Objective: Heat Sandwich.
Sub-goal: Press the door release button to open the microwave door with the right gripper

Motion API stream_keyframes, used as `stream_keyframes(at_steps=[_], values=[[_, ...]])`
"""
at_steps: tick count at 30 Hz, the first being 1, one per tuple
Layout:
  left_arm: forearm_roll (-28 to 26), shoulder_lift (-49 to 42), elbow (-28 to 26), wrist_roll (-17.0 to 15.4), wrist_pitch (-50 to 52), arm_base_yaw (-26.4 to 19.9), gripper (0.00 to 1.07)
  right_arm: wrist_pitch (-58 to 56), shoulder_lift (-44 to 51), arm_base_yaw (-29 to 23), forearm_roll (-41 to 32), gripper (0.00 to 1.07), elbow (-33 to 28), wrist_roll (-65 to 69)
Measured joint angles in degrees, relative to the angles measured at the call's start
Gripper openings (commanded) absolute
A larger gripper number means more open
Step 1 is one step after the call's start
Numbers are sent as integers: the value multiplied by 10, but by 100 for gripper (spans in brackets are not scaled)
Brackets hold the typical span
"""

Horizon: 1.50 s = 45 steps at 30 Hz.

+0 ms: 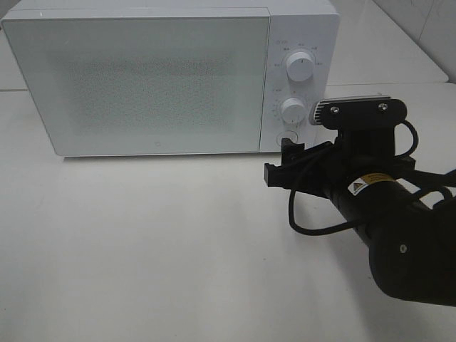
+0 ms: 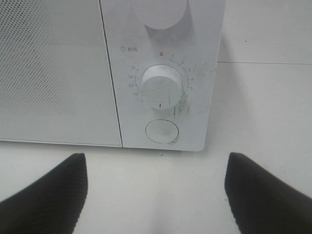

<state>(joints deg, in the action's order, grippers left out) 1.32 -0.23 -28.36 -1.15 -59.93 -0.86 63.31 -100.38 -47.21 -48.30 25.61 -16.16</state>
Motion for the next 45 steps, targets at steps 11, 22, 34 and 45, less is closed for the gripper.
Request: stream_keyframes(at_steps=[11, 22, 34, 45], values=[[0, 0, 0, 0, 0, 0, 100, -7, -2, -8, -25, 76, 6, 47], [0, 0, 0, 0, 0, 0, 100, -30, -2, -8, -25, 71, 6, 282], [0, 0, 0, 0, 0, 0, 100, -44, -2, -8, -25, 47, 6, 721], [0, 0, 0, 0, 0, 0, 100, -66, -2, -8, -24, 1, 6, 888]])
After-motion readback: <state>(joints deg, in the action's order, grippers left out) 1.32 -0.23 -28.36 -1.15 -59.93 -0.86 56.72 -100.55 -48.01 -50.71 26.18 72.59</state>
